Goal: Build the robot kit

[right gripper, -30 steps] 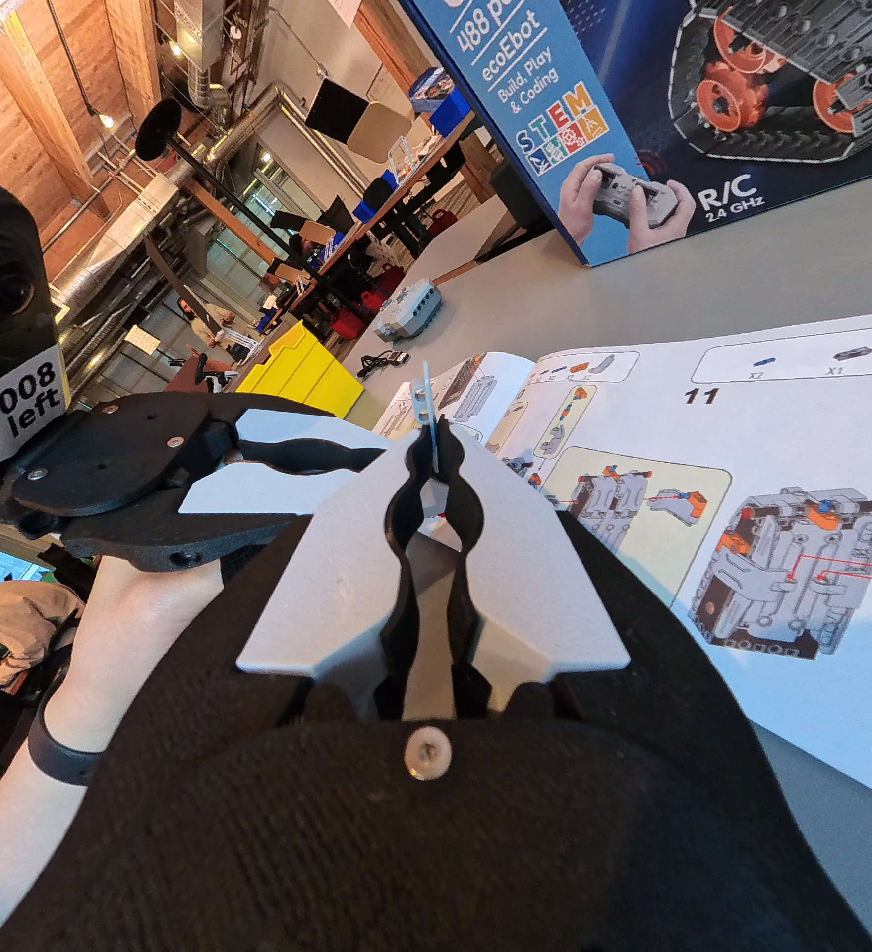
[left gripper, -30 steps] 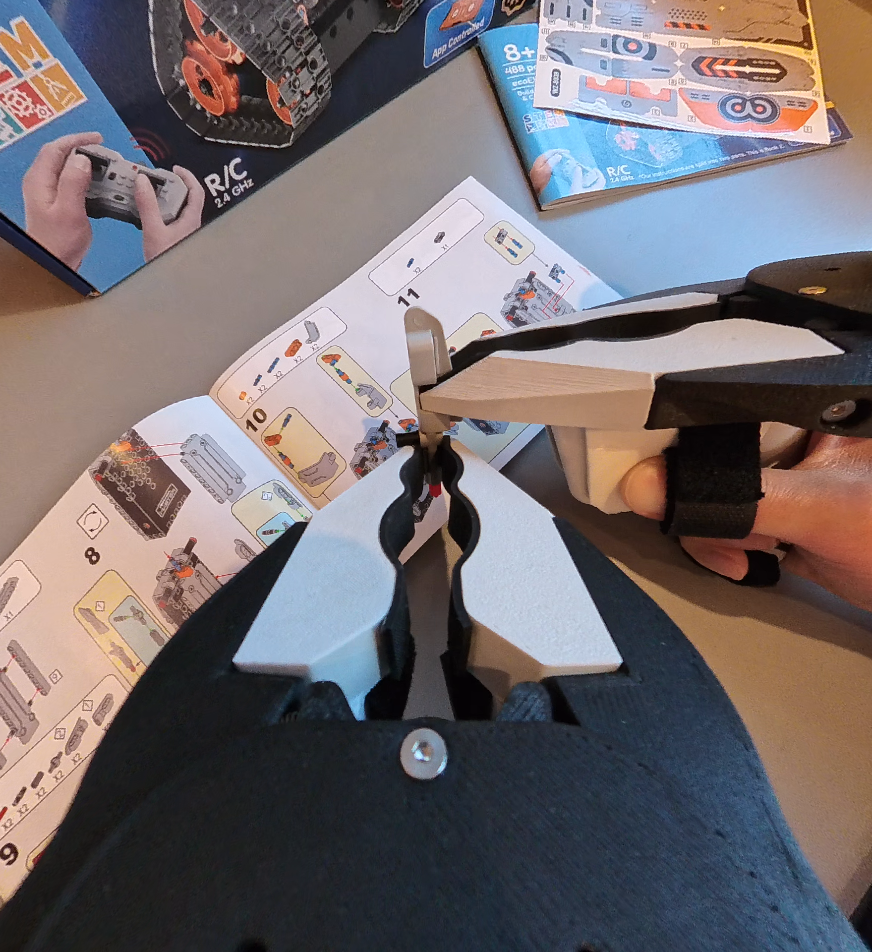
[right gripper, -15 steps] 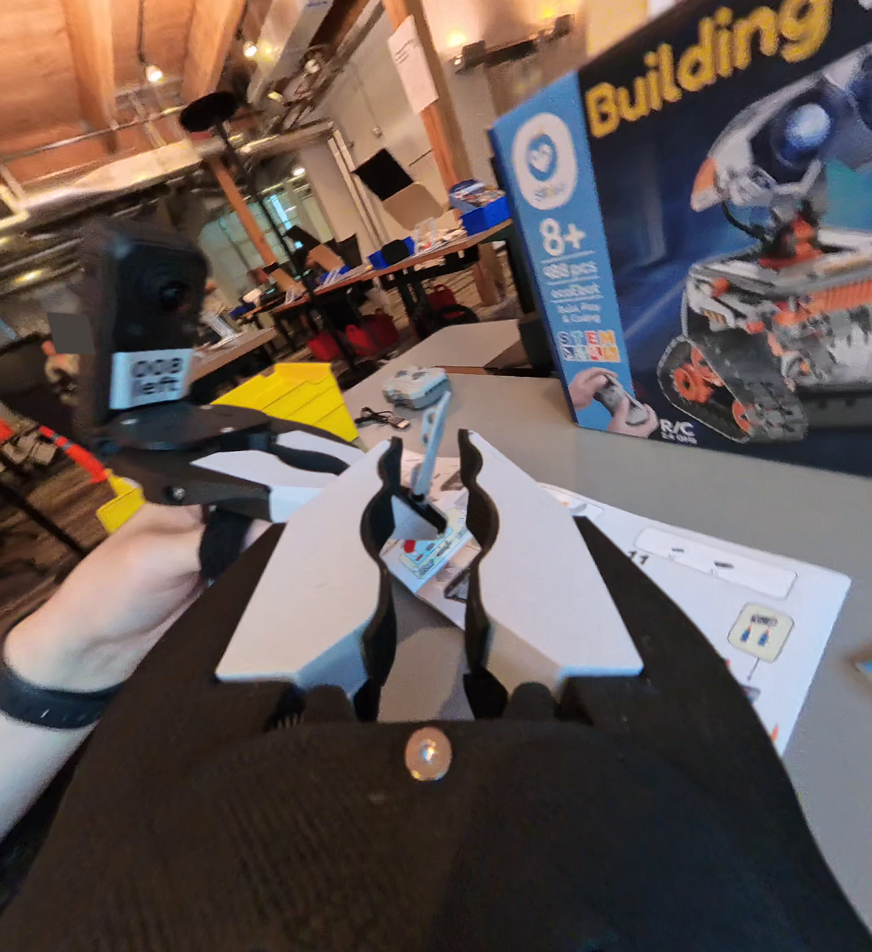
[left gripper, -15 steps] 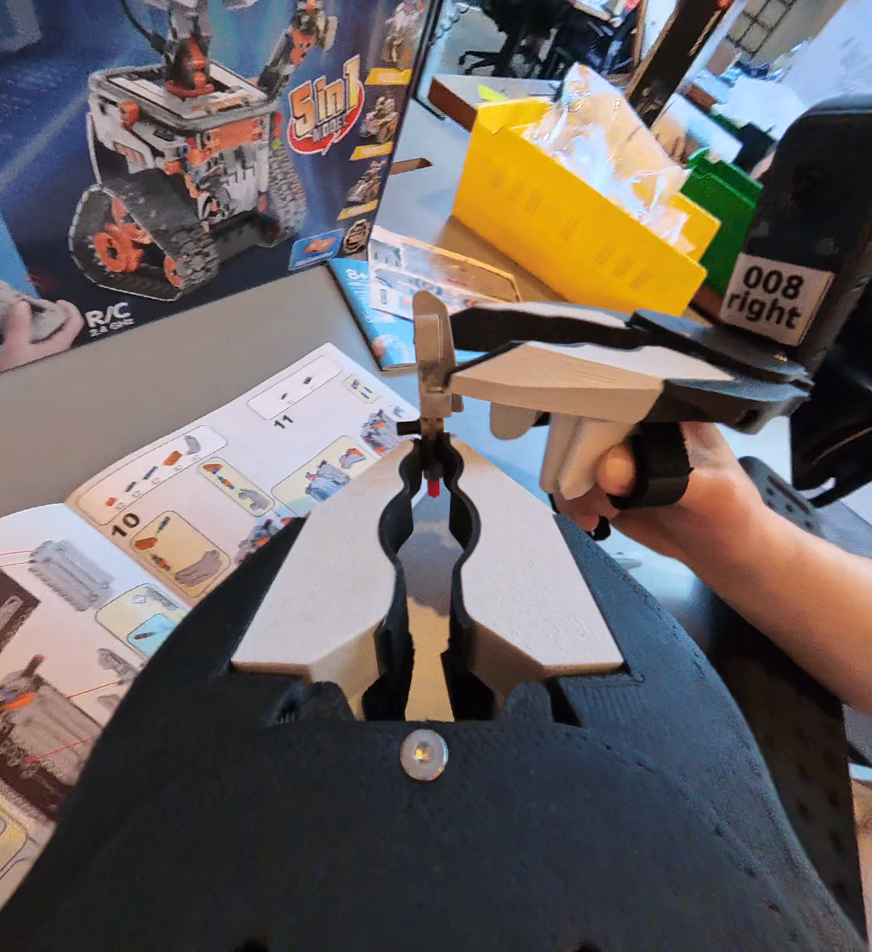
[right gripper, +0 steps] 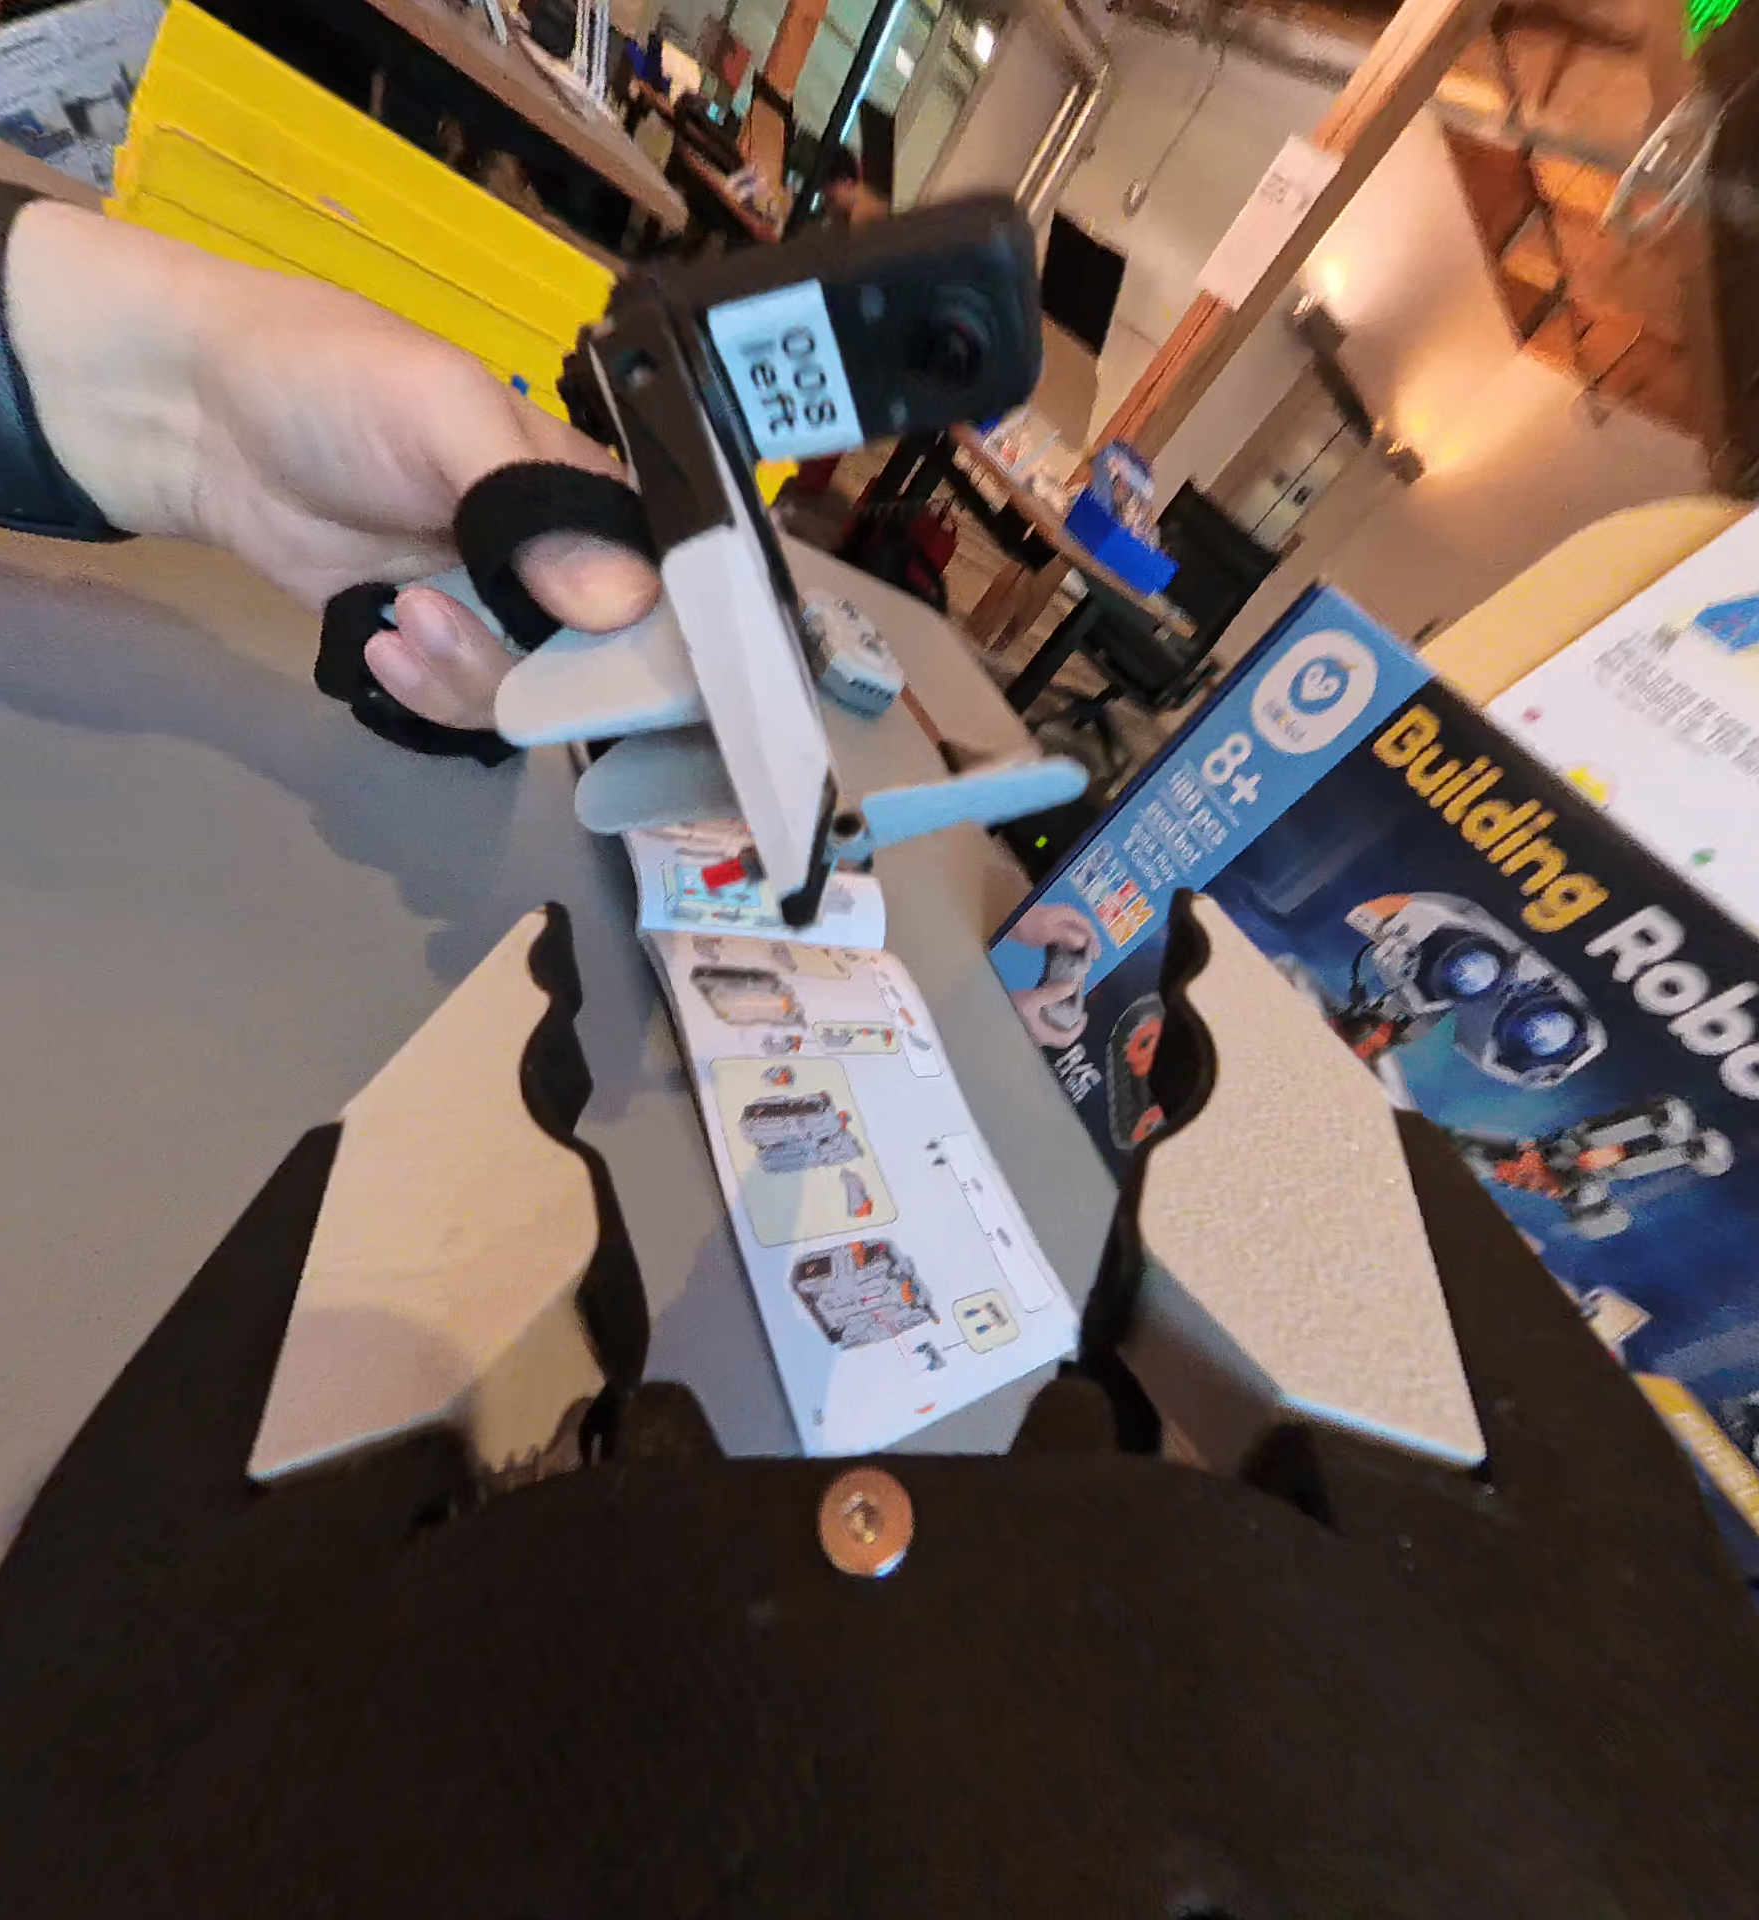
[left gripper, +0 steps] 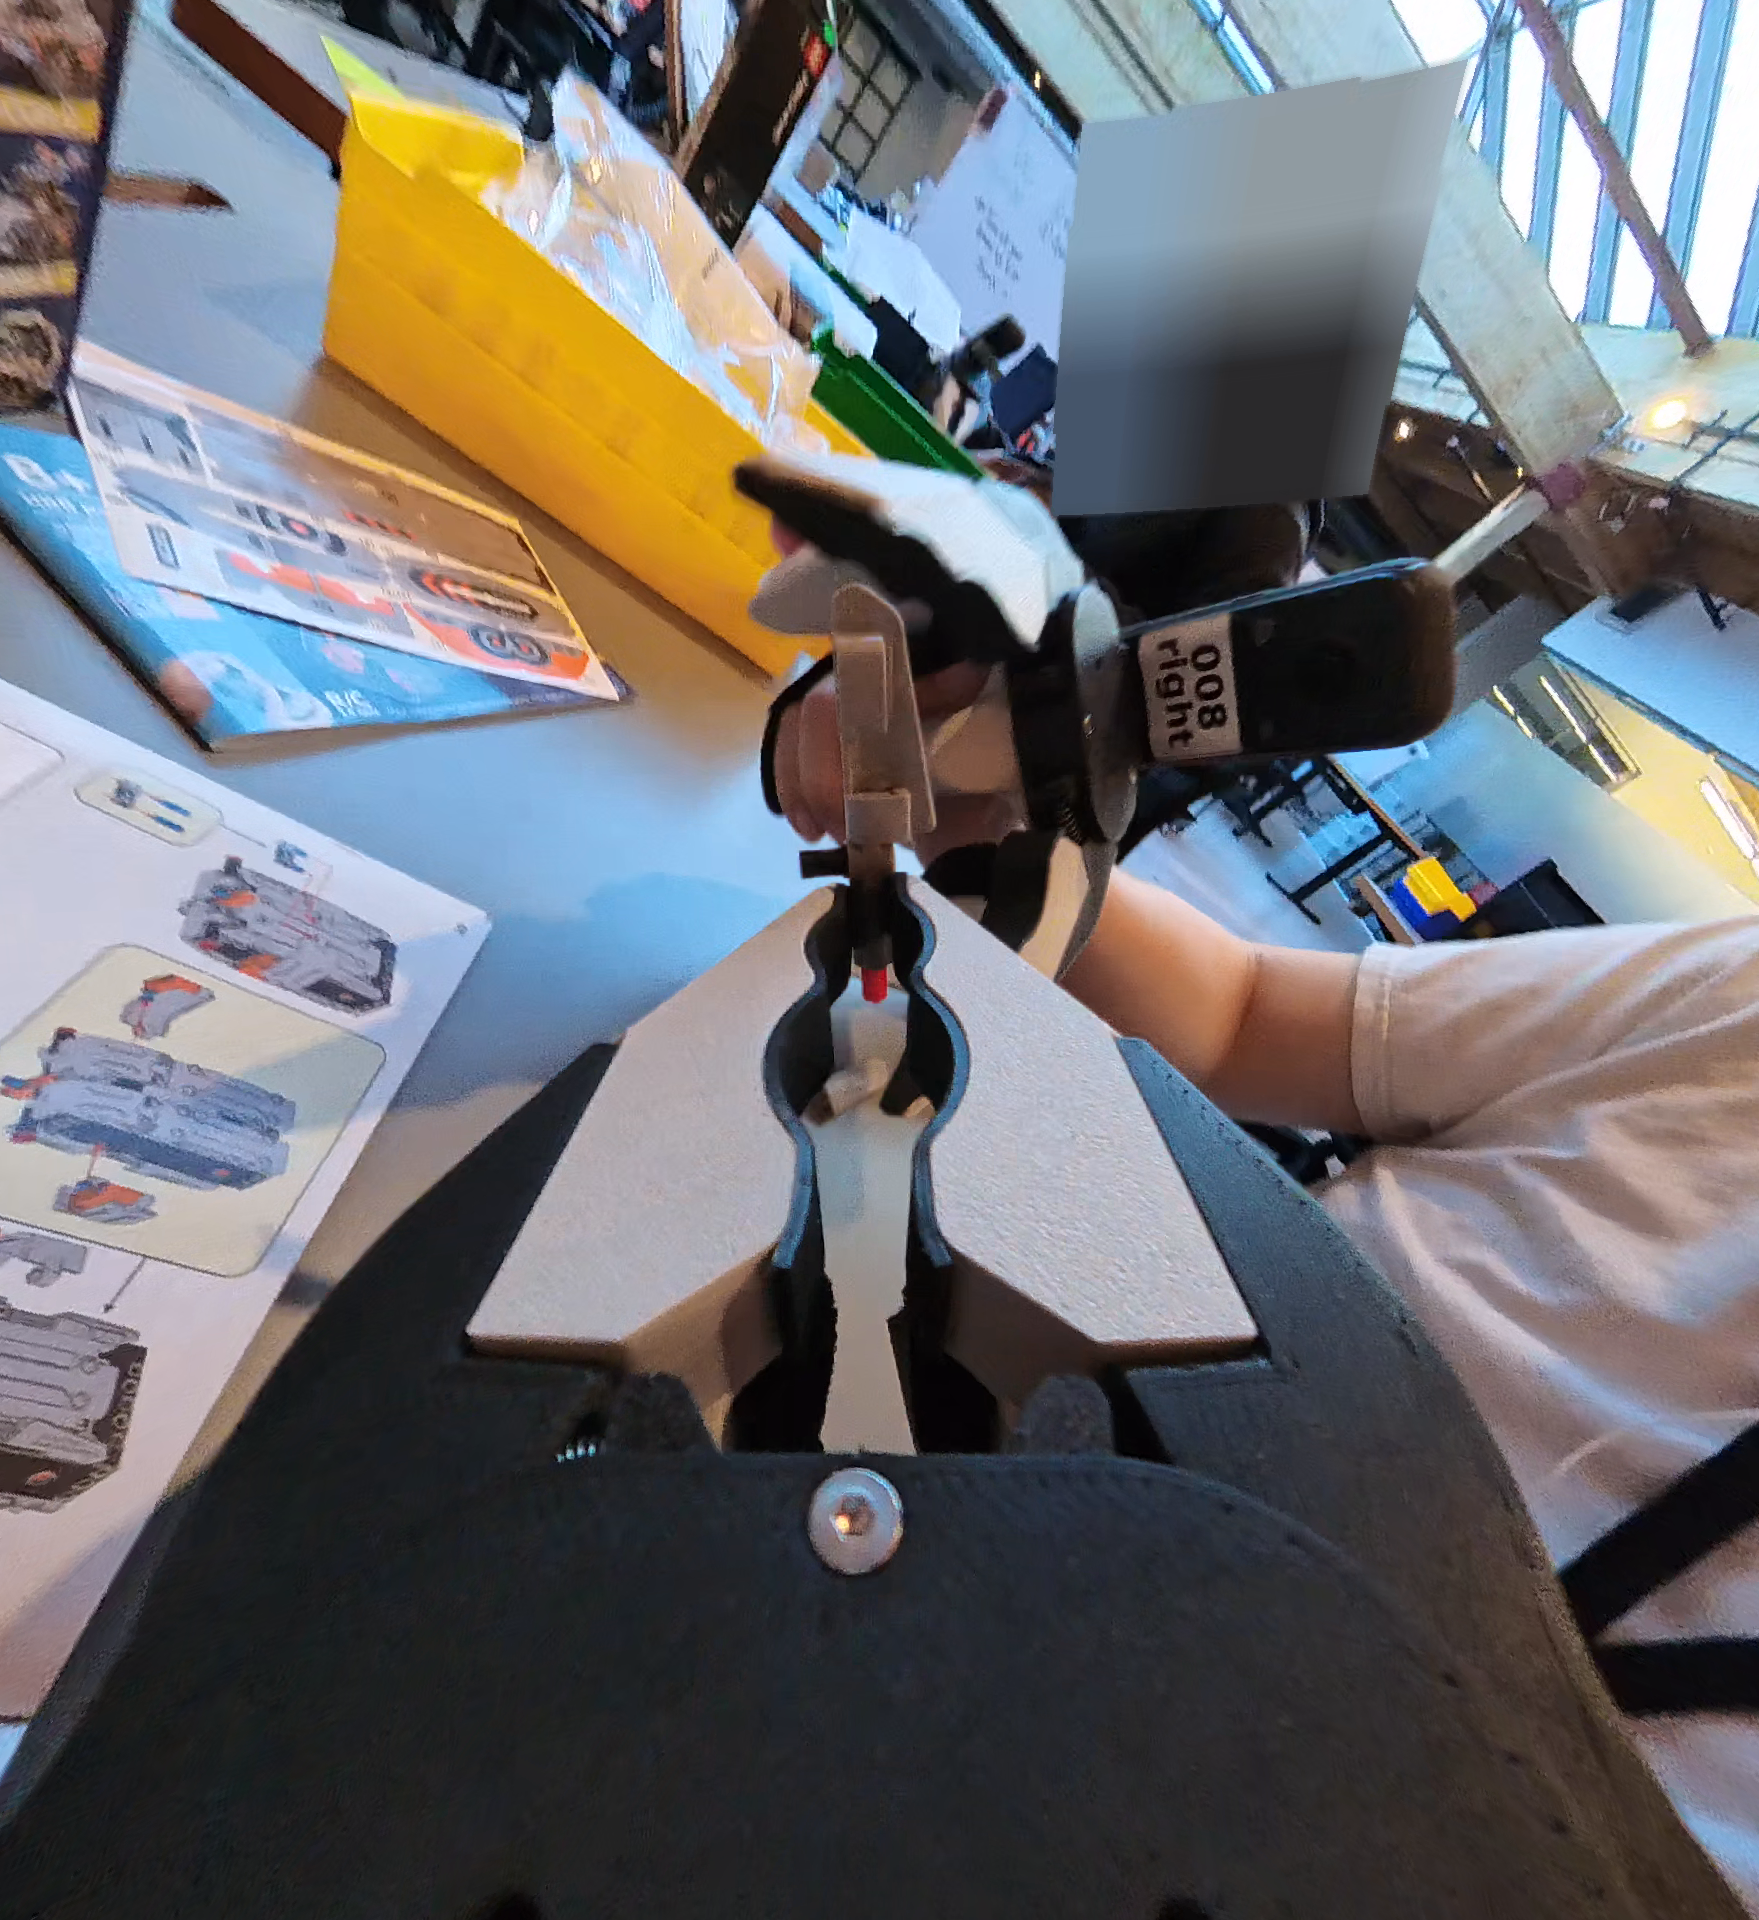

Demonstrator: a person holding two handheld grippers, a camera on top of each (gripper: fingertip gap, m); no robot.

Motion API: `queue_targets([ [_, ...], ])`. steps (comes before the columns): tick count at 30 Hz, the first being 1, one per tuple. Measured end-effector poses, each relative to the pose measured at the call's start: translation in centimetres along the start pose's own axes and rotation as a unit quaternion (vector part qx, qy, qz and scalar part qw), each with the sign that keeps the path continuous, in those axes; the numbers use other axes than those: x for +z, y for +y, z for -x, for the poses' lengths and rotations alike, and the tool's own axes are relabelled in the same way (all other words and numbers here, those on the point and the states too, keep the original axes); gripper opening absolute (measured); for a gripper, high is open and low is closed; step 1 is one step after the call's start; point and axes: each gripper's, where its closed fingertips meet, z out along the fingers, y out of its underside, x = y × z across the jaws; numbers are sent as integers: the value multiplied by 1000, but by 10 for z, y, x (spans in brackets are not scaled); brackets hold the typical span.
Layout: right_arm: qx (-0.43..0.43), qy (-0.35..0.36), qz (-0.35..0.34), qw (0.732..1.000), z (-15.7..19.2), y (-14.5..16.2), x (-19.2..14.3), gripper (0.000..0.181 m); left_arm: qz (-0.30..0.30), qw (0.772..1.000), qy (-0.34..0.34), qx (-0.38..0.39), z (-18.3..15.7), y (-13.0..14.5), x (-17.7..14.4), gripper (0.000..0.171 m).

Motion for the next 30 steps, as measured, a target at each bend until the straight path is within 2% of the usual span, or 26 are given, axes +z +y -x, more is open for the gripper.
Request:
queue_targets([
  [2,-38,11,-5,999,-1,-7,0,109,20,1000,-1,-12,3,8,3,5],
  [4,-38,0,-24,999,3,-14,-1,98,28,999,11,-22,3,12,5,5],
  [8,-31,-9,1,999,8,-4,2,94,28,999,28,-36,2,13,8,5],
  [13,-41,-11,19,999,10,3,2,77,38,997,48,-43,-5,17,10,4],
  [21,-46,-7,8,999,12,-2,2,79,41,996,62,-57,-8,18,8,4],
  [30,-31,-34,17,999,16,-3,0,76,49,993,78,-72,-12,20,9,4],
])
